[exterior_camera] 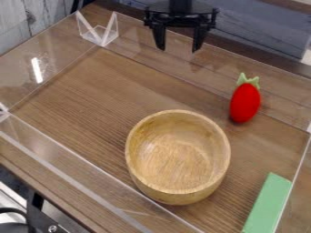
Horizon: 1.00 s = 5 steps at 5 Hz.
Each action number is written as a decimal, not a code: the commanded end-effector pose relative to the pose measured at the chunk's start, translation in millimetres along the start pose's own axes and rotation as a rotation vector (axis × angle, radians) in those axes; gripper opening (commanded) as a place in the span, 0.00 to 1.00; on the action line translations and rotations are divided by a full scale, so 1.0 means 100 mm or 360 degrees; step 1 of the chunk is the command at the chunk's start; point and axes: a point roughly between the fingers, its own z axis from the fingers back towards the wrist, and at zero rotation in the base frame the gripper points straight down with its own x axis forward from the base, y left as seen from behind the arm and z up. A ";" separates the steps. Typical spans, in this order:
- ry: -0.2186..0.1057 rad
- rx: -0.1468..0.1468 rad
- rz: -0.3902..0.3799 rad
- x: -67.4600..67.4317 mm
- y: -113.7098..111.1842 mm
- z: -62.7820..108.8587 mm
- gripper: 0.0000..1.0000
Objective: Move the red object to the right side of the table
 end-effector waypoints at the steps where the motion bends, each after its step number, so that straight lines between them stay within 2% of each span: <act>1: -0.0113 -0.0040 0.0045 0.09 -0.04 0.23 1.00; 2: -0.0095 -0.0032 0.0065 0.05 -0.07 0.18 1.00; 4: -0.0069 0.0013 0.0255 0.01 -0.08 0.14 1.00; 5: -0.0056 0.0001 0.0202 0.04 -0.01 0.22 1.00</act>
